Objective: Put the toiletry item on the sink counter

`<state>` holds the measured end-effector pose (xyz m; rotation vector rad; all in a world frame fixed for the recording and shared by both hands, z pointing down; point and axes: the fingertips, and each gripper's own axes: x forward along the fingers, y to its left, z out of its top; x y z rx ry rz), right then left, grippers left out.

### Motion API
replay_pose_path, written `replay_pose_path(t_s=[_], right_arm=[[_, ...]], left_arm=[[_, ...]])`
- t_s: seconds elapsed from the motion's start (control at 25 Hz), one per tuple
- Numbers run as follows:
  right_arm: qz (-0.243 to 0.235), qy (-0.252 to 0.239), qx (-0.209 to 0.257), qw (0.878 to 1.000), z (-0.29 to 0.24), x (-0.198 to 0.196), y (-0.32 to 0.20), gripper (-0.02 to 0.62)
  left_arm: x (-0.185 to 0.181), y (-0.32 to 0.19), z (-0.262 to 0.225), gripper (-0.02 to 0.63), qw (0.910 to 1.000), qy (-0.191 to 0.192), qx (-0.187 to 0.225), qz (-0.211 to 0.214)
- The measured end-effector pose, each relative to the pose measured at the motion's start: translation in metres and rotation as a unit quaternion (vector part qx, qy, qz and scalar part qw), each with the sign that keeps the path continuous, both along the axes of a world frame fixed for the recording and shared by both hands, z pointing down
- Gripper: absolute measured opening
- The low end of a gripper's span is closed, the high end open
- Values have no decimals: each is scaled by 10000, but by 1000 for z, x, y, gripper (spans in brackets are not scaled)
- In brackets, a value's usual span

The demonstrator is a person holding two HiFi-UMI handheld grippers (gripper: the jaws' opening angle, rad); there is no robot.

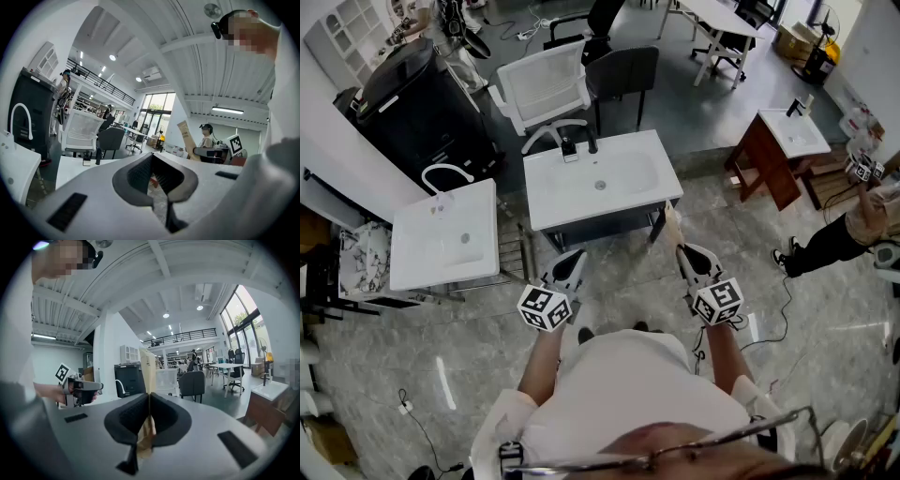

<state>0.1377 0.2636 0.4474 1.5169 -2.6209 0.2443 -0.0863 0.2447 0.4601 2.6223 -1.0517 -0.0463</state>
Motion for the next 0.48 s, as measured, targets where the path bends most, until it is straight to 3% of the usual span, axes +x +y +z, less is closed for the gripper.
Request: replay_pose_path(t_s=[0.48], right_arm=[[-81,-270,-9,9996,-1,7,-1,15]], left_arm=[[6,3,0,3,10000,-67,-7,-66]])
